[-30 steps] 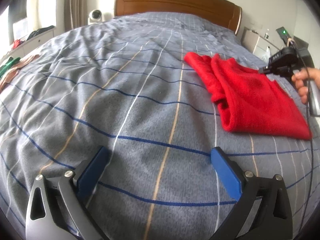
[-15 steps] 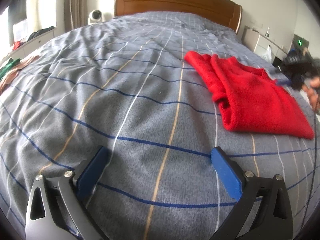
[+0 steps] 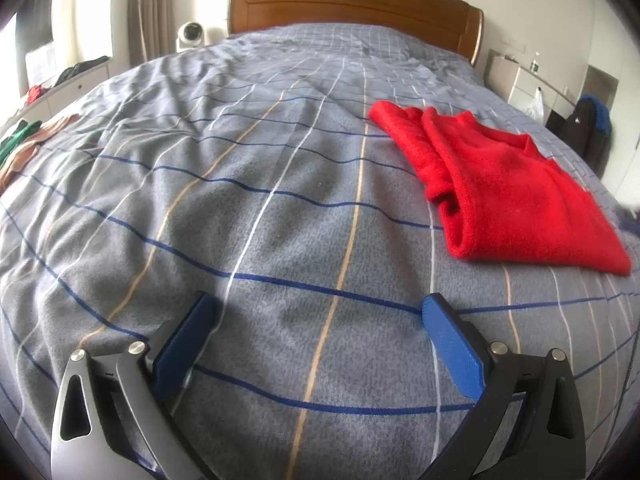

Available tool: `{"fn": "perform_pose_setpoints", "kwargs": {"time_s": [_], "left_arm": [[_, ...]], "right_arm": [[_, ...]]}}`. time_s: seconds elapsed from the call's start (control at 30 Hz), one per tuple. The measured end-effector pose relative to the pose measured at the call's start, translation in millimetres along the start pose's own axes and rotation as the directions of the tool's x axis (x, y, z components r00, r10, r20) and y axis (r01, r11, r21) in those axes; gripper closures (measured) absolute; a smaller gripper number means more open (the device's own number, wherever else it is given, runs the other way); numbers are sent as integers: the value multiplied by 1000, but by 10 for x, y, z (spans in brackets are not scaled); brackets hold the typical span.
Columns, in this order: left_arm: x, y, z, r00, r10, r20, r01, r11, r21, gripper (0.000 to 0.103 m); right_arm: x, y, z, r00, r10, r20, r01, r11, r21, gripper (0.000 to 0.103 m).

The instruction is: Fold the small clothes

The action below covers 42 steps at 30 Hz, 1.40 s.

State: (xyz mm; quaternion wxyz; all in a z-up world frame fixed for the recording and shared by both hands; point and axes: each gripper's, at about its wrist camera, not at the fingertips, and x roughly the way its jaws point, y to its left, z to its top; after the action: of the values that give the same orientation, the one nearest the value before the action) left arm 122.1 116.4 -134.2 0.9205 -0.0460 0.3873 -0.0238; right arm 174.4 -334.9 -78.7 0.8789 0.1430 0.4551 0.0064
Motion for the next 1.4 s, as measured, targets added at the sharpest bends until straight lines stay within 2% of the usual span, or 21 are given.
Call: {"fn": "perform_pose_setpoints", "kwargs": {"time_s": [0.1, 0.3, 0.37, 0.43, 0.5, 0.53, 0.63, 0.77, 0.9, 1.0, 1.07, 1.17, 1.23, 1.3, 1.33, 1.37, 1.4], "left_arm": [[-3, 1, -6, 1000, 2, 3, -2, 1000, 4, 1], [-12, -6, -26, 1000, 12, 14, -13, 1000, 17, 1], [-14, -10, -32, 1000, 15, 16, -15, 1000, 20, 1], [-18, -6, -38, 1000, 16, 19, -16, 1000, 23, 1], [-27, -14, -46, 1000, 16, 21, -16, 1000, 26, 1], [-34, -20, -51, 1000, 16, 20, -17, 999, 27, 1], [-137, -20, -66, 1000, 27, -8, -27, 999, 24, 1], [-378, 13, -88, 998, -52, -43, 51, 998, -27, 1], [-537, 118, -172, 995, -91, -43, 85, 989, -119, 1], [-488, 136, -200, 996, -68, -49, 63, 993, -96, 1], [-441, 139, -196, 999, -37, -34, 35, 997, -74, 1], [-362, 129, -186, 999, -8, -32, 6, 999, -48, 1], [-338, 106, -184, 1000, 7, -29, -7, 1000, -28, 1], [-326, 92, -178, 1000, 11, -29, -11, 1000, -19, 1], [-335, 108, -179, 1000, 6, -29, -7, 1000, -25, 1], [-335, 124, -171, 1000, 0, -30, -1, 999, -33, 1], [-342, 151, -164, 1000, -9, -30, 8, 999, -48, 1]], "right_arm": [[-272, -148, -430, 999, -26, 30, 27, 999, -25, 49], [-717, -424, -1156, 991, -87, 98, 83, 996, 44, 47], [-818, -412, -1361, 988, -96, 123, 89, 994, 56, 34], [-814, -412, -1516, 989, -97, 115, 91, 994, 62, 26], [-722, -374, -1625, 988, -118, 95, 114, 992, 52, 25], [-717, -344, -1665, 984, -136, 116, 132, 990, 39, 25], [-719, -309, -1631, 982, -158, 104, 156, 987, 28, 24], [-807, -347, -1409, 992, -65, 111, 56, 995, 81, 25], [-701, -373, -804, 993, 8, 122, -19, 996, 91, 25], [-403, -365, -363, 995, 72, 72, -79, 991, 105, 25], [-107, -350, -141, 995, 97, 16, -98, 986, 135, 34], [274, -308, -20, 988, 139, -70, -123, 973, 195, 38], [501, -217, -19, 985, 121, -122, -95, 974, 203, 41], [564, -122, -54, 988, 51, -143, -26, 984, 174, 55], [544, -76, -46, 990, 33, -139, -10, 986, 165, 71], [506, -36, -31, 990, 30, -137, -8, 986, 165, 92], [428, 39, -1, 992, 16, -129, 5, 988, 157, 92]]}}
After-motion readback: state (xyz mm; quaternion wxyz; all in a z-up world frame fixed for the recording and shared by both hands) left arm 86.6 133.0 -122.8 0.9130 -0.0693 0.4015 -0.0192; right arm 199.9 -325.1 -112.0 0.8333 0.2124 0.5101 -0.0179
